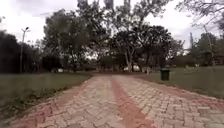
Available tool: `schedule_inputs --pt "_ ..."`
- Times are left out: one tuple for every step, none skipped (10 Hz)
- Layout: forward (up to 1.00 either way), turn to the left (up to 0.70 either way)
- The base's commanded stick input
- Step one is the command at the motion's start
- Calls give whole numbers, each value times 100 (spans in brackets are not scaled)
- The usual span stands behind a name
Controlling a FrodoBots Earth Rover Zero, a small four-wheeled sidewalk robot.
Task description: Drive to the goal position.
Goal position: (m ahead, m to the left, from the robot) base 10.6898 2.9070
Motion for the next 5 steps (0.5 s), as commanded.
schedule_inputs --pt "70 0" --pt "70 0" --pt "70 0" --pt "70 0" --pt "70 0"
